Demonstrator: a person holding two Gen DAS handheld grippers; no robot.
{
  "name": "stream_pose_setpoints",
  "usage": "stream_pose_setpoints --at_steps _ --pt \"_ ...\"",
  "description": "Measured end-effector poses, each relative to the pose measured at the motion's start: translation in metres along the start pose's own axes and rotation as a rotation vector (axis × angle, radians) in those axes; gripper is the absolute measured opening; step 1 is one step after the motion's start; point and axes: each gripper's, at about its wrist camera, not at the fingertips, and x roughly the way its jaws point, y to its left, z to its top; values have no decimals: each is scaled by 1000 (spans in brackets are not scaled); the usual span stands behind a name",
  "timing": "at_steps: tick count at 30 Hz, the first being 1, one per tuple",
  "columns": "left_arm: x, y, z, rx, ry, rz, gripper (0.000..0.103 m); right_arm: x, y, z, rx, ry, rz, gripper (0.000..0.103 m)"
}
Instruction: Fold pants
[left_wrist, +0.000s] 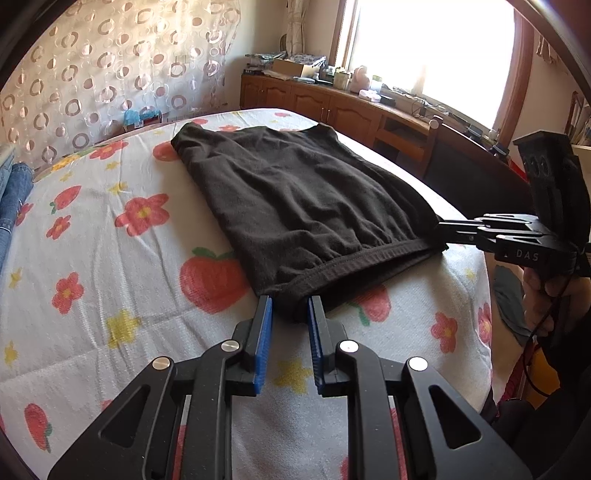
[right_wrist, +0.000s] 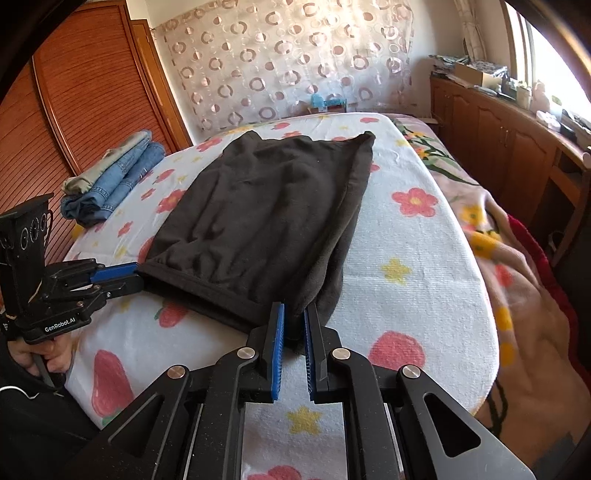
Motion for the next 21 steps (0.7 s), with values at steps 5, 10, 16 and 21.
stream_pose_setpoints --at_steps 5,10,16,21 --pt "2 0 -1 -6 -4 0 20 0 4 2 -17 -1 -41 20" --pt "2 0 -1 -5 -5 0 20 5 4 1 -15 16 -76 29" --pt "2 1 -1 -7 -6 1 20 9 7 2 -20 25 -59 30" --pt "2 1 -1 -8 -7 1 20 10 7 1 -23 25 -53 29"
